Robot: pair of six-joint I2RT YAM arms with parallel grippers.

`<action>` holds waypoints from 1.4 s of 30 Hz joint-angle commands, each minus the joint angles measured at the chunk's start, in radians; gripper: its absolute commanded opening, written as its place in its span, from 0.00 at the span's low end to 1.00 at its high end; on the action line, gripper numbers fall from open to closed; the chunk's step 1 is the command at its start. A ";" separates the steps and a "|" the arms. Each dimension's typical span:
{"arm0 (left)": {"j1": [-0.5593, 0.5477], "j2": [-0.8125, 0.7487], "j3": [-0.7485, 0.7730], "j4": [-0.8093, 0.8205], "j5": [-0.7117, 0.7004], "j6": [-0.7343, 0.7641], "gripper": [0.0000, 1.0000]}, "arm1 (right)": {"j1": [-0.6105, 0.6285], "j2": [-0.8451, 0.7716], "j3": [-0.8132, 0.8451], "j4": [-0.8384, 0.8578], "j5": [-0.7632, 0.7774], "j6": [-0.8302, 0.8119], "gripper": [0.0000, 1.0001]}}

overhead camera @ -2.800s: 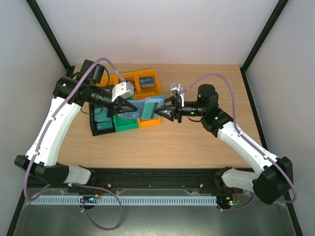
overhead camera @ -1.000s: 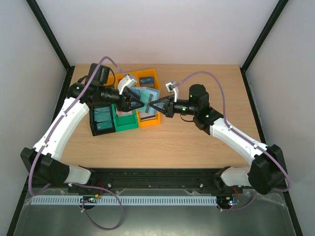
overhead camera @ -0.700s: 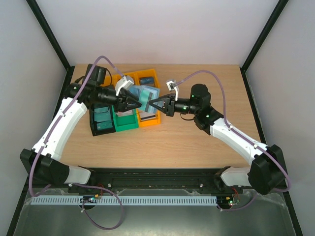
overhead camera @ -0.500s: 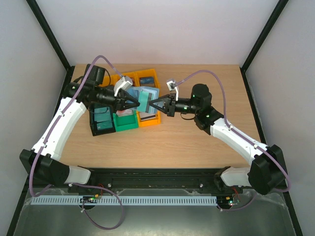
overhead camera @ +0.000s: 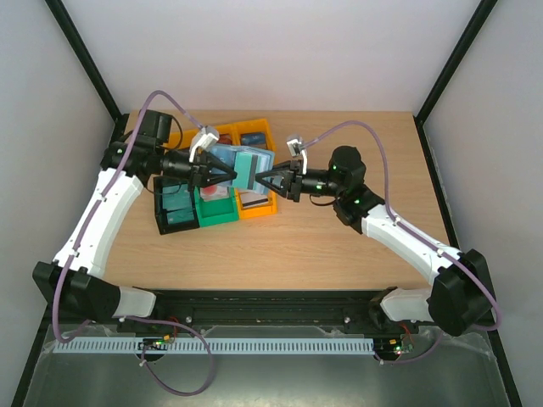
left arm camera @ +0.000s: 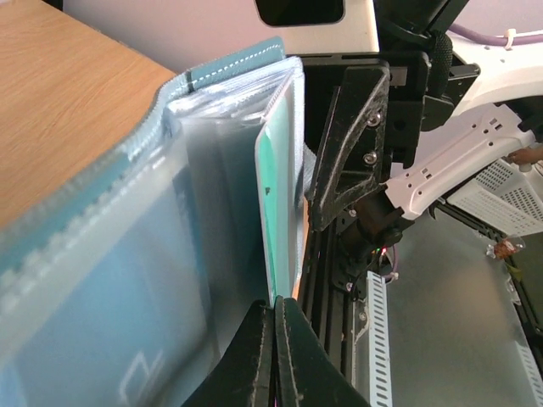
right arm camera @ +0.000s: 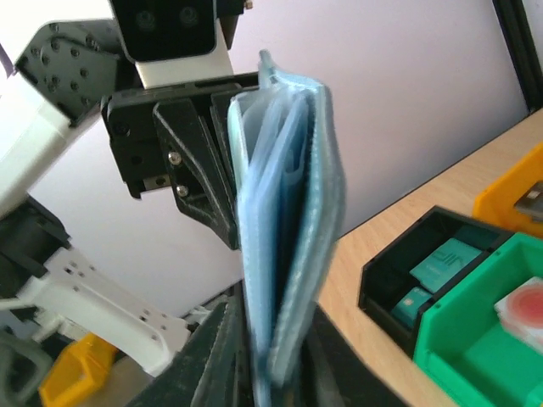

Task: Take the credit cards out of the card holder

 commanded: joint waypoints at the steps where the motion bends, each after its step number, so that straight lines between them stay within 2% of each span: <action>1: 0.022 -0.032 -0.004 0.032 0.011 -0.003 0.02 | 0.010 -0.035 -0.017 0.068 -0.017 -0.008 0.15; 4: 0.043 -0.039 -0.006 0.024 -0.003 0.008 0.02 | 0.002 -0.046 -0.019 0.051 -0.005 -0.020 0.02; 13: 0.129 -0.061 -0.019 -0.025 -0.158 0.085 0.02 | -0.101 -0.089 -0.025 -0.123 0.069 -0.062 0.02; 15: 0.142 -0.068 -0.016 -0.045 -0.319 0.132 0.02 | -0.128 -0.096 -0.020 -0.193 0.094 -0.093 0.02; 17: 0.144 -0.083 -0.038 -0.038 -0.554 0.178 0.02 | -0.157 -0.103 -0.018 -0.239 0.102 -0.115 0.02; 22: 0.145 -0.109 -0.259 0.131 -1.294 0.342 0.02 | -0.180 -0.115 -0.023 -0.272 0.090 -0.145 0.02; 23: 0.145 -0.109 -0.326 0.188 -1.402 0.396 0.02 | -0.181 -0.115 -0.024 -0.273 0.086 -0.148 0.02; 25: 0.147 -0.107 -0.426 0.297 -1.514 0.502 0.02 | -0.182 -0.108 -0.022 -0.267 0.075 -0.149 0.02; 33: 0.144 -0.045 -0.606 0.578 -1.498 0.747 0.02 | -0.185 -0.100 -0.011 -0.273 0.051 -0.144 0.02; 39: 0.100 -0.009 -0.639 0.616 -1.471 0.801 0.02 | -0.185 -0.110 -0.020 -0.268 0.056 -0.143 0.02; 42: 0.097 0.003 -0.684 0.716 -1.502 0.850 0.02 | -0.185 -0.101 -0.014 -0.261 0.044 -0.135 0.02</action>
